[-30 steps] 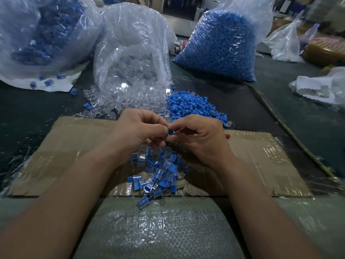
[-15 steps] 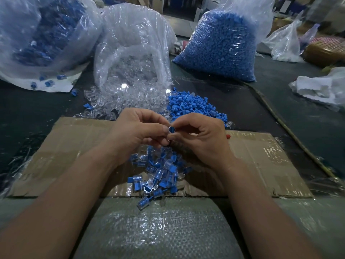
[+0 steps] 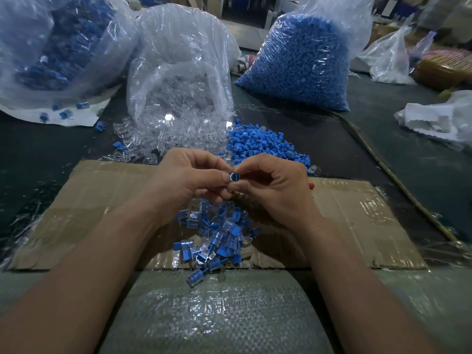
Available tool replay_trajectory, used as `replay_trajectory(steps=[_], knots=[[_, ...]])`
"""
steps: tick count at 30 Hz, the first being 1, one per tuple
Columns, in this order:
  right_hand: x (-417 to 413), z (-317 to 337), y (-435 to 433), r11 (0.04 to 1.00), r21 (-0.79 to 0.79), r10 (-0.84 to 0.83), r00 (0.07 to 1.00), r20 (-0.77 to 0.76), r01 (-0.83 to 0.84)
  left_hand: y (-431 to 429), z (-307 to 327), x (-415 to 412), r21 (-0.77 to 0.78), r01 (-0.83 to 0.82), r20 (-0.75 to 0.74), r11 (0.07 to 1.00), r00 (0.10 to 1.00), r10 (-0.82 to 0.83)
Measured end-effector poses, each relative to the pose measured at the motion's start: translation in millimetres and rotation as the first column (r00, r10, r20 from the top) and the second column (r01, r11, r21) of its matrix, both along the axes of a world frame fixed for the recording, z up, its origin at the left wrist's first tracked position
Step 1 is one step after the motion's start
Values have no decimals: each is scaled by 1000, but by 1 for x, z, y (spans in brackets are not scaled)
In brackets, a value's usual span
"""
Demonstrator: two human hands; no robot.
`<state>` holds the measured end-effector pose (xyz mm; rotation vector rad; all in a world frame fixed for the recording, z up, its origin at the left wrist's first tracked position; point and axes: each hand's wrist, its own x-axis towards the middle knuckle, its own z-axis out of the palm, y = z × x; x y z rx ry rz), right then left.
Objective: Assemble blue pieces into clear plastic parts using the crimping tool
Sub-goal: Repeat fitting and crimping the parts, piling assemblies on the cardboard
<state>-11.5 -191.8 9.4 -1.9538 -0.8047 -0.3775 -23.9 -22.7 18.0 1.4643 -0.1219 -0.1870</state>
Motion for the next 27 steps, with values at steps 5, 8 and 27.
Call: replay_trajectory(steps=[5, 8, 27], knots=[[0, 0, 0, 1000, 6, -15, 1000, 0, 15, 0, -2, 2, -14, -3, -8, 1000, 1000, 3], [0, 0, 0, 1000, -1, -6, 1000, 8, 6, 0, -3, 3, 2, -5, -4, 1000, 1000, 5], [15, 14, -47, 867, -441, -409, 835, -368, 231, 3, 1, 5, -77, -178, 44, 981, 982, 182]])
